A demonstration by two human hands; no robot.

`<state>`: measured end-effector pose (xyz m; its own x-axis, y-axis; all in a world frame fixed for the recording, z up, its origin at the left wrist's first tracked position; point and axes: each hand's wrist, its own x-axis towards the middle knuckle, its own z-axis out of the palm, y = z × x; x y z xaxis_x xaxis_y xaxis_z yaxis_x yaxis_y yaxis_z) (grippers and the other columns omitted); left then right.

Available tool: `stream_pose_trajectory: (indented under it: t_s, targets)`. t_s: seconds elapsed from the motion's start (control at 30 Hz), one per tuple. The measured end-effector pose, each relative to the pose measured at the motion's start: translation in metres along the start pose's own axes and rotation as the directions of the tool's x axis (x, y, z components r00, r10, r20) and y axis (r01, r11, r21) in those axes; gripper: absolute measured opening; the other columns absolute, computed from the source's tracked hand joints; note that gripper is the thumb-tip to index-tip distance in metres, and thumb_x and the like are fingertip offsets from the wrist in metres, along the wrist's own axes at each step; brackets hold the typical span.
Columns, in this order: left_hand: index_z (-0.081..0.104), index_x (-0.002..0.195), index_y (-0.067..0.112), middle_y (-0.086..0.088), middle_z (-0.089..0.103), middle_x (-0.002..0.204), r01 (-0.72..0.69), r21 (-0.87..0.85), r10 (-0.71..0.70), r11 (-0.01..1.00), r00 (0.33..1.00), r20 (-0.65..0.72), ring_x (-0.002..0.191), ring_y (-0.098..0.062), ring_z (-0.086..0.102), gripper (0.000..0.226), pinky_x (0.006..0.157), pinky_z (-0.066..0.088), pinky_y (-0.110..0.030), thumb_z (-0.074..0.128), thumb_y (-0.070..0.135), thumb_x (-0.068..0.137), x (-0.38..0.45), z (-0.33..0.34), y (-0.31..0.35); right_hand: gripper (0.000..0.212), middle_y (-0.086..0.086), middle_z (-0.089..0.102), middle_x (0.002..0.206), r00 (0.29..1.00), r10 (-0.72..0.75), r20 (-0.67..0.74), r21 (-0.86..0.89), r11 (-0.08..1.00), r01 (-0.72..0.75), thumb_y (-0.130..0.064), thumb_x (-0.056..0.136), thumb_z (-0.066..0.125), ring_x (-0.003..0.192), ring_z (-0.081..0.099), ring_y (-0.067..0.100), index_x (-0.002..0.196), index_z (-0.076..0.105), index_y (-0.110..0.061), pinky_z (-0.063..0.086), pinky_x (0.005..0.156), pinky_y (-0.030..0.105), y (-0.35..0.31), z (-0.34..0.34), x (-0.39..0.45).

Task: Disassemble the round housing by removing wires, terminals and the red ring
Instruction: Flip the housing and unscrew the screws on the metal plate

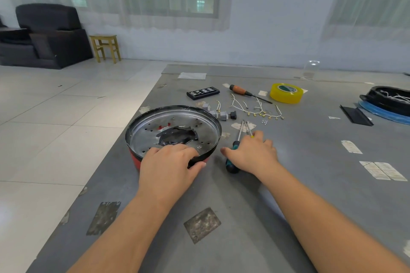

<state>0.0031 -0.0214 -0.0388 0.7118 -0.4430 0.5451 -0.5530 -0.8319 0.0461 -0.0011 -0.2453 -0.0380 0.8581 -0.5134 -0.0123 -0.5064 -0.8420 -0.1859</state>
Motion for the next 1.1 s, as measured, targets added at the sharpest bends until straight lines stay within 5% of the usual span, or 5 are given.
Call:
stream_pose_trajectory:
  t_s: [0.2,0.53,0.7,0.9,1.1]
  targets:
    - [0.069,0.076,0.030,0.011,0.067,0.073,-0.033,0.038,0.035,0.999,0.998,-0.054,0.071,-0.018,0.067,0.030,0.064,0.045,-0.034,0.070,0.057,0.089,-0.001,0.005,0.003,0.062,0.017,0.038,0.133,0.998,-0.055,0.030,0.053,0.997,0.053,-0.056,0.089,0.049,0.119,0.040,0.038,0.120,0.067,-0.006,0.038,0.097,0.040,0.008,-0.001,-0.001]
    - [0.062,0.069,0.024,0.006,0.054,0.059,-0.120,0.112,0.134,0.986,0.983,-0.125,0.056,-0.024,0.060,0.032,0.059,0.031,-0.031,0.083,0.045,0.080,0.000,0.013,-0.001,0.040,0.001,0.031,0.114,0.968,-0.238,0.081,0.046,0.971,0.235,-0.052,0.086,0.055,0.106,0.041,0.027,0.069,0.051,-0.016,0.035,0.086,0.031,0.082,-0.015,-0.028]
    - [0.062,0.069,0.024,0.006,0.053,0.058,-0.109,0.120,0.123,0.987,0.986,-0.116,0.056,-0.026,0.061,0.031,0.058,0.032,-0.031,0.084,0.043,0.080,-0.001,0.013,0.003,0.042,0.003,0.036,0.119,0.982,-0.169,0.083,0.016,0.986,0.168,-0.053,0.087,0.055,0.107,0.044,0.028,0.070,0.056,-0.015,0.039,0.085,0.032,0.119,-0.026,-0.035]
    - [0.068,0.075,0.025,0.006,0.057,0.061,-0.075,0.122,0.089,0.990,0.989,-0.117,0.061,-0.025,0.065,0.026,0.061,0.030,-0.032,0.083,0.045,0.080,-0.004,0.013,0.007,0.055,0.009,0.040,0.130,0.998,-0.046,0.051,-0.025,0.999,0.047,-0.055,0.089,0.051,0.119,0.046,0.035,0.105,0.070,-0.006,0.042,0.093,0.036,0.139,-0.036,-0.031]
    - [0.068,0.078,0.025,0.007,0.059,0.063,-0.085,0.124,0.102,0.989,0.985,-0.138,0.062,-0.024,0.064,0.024,0.062,0.030,-0.033,0.078,0.046,0.083,-0.008,0.014,0.006,0.054,0.014,0.042,0.136,0.997,0.030,0.066,0.007,0.999,-0.031,-0.055,0.089,0.054,0.121,0.048,0.037,0.115,0.065,-0.008,0.043,0.095,0.037,0.138,-0.043,-0.019]
